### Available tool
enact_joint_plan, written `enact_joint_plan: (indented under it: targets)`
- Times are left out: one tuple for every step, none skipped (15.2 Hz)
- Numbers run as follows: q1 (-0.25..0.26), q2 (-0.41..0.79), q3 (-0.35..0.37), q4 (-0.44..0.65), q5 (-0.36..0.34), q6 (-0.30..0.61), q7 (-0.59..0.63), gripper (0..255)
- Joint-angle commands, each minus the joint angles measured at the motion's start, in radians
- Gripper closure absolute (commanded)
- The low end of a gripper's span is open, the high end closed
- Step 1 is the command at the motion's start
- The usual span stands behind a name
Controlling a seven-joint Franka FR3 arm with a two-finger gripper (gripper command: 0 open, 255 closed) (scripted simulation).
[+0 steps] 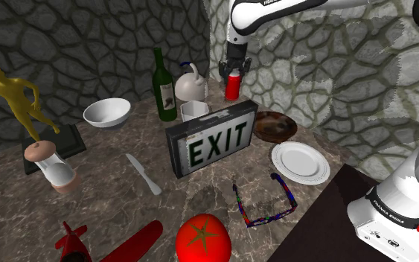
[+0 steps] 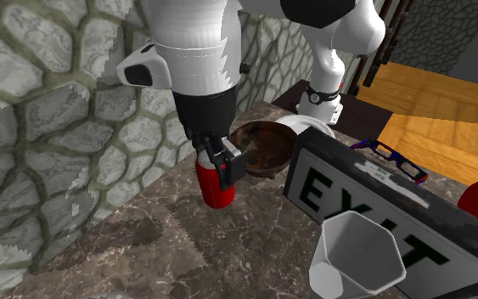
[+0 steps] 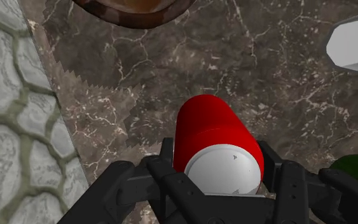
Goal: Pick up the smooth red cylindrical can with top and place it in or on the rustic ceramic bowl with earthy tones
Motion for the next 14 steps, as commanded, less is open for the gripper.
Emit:
enact_joint_plan:
  targets:
    - [0.001, -0.006, 0.001, 0.018, 0.001, -0.025, 0.001, 255]
    - [0.001, -0.009, 0.001, 0.028, 0.001, -0.037, 0.001, 255]
    - [0.001, -0.011, 0.002, 0.039, 0.002, -0.05, 0.001, 255]
    - [0.001, -0.013, 0.002, 0.049, 0.002, -0.062, 0.001, 255]
    - [0.002, -0.015, 0.002, 0.06, 0.003, -0.075, 0.001, 255]
    - [0.002, -0.017, 0.002, 0.071, 0.003, -0.088, 0.0, 255]
    - [0.002, -0.018, 0.002, 0.082, 0.003, -0.101, 0.0, 255]
    - [0.002, -0.02, 0.002, 0.094, 0.003, -0.114, 0.0, 255]
    - [0.002, -0.021, 0.003, 0.106, 0.004, -0.127, 0.0, 255]
    - [0.002, -0.021, 0.003, 0.119, 0.004, -0.14, 0.0, 255]
    - [0.003, -0.022, 0.003, 0.131, 0.004, -0.153, 0.0, 255]
    - [0.003, -0.022, 0.003, 0.134, 0.004, -0.156, 0.0, 255]
    - [-0.004, -0.068, 0.002, 0.074, 0.011, -0.141, -0.006, 255]
    - [-0.01, -0.112, 0.002, 0.017, 0.017, -0.128, -0.013, 255]
